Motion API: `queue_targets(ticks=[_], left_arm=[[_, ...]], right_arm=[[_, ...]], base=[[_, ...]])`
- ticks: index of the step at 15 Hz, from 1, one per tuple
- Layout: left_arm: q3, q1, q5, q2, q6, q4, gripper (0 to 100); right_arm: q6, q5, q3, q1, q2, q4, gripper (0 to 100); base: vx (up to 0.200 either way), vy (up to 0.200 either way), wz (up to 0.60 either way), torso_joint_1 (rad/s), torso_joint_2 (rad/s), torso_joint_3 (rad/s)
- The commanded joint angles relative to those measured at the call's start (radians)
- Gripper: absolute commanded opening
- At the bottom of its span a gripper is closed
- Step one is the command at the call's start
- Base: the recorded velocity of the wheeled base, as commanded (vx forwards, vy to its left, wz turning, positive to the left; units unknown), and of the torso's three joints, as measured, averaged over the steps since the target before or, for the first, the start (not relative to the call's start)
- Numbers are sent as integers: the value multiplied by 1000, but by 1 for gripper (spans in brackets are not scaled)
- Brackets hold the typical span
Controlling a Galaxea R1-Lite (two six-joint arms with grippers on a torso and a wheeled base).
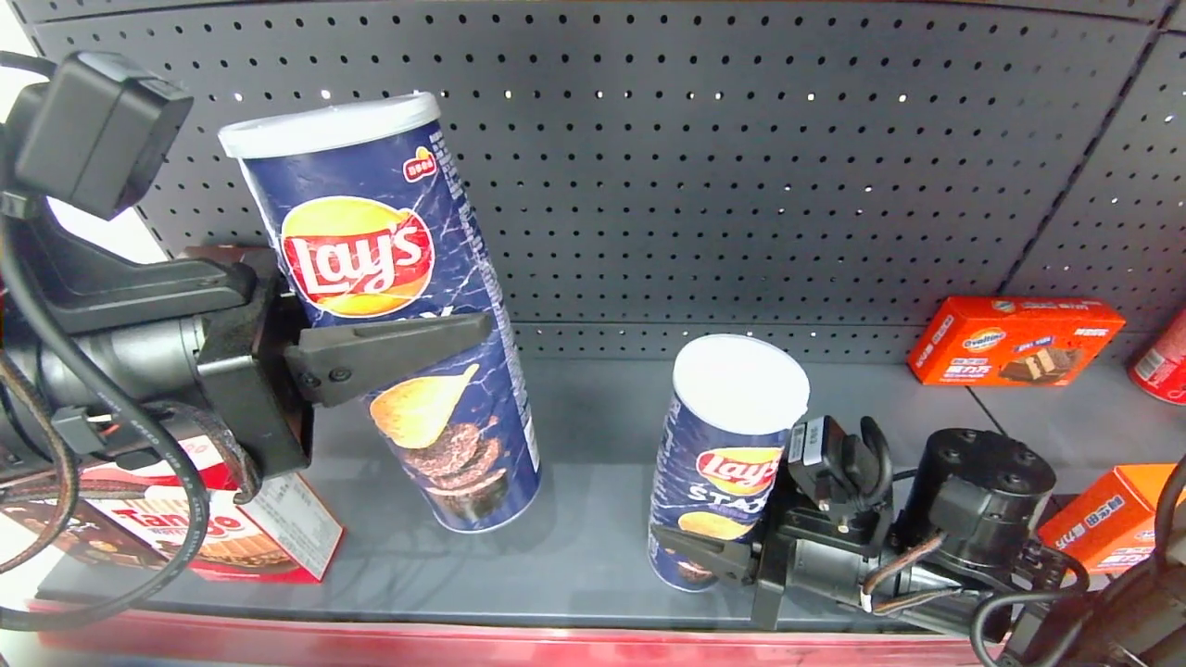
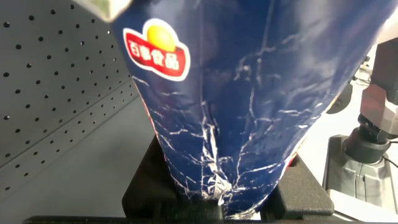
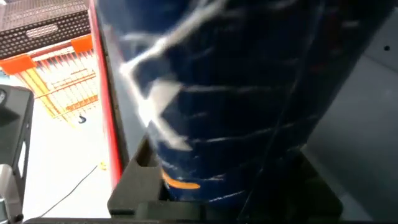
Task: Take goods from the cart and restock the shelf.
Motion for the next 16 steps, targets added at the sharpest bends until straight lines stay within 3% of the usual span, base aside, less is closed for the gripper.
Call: queue_targets(ticks=[1, 10, 13, 16], left_arm=[[-1, 0, 0, 0, 0, 0, 0], [2, -4, 2, -2, 0, 0, 0], [5, -7, 2, -3, 1, 0, 0], [7, -9, 20, -17, 4, 0, 0]], right_arm=[[0, -2, 5, 4, -3, -1, 100], [4, -3, 123, -33, -282, 1, 100], [6, -3, 187, -102, -429, 8, 100], [9, -5, 261, -250, -619, 30, 100]], base=[[0, 0, 0, 0, 0, 0], [0, 0, 0, 0, 0, 0], [0, 0, 0, 0, 0, 0], [0, 0, 0, 0, 0, 0]])
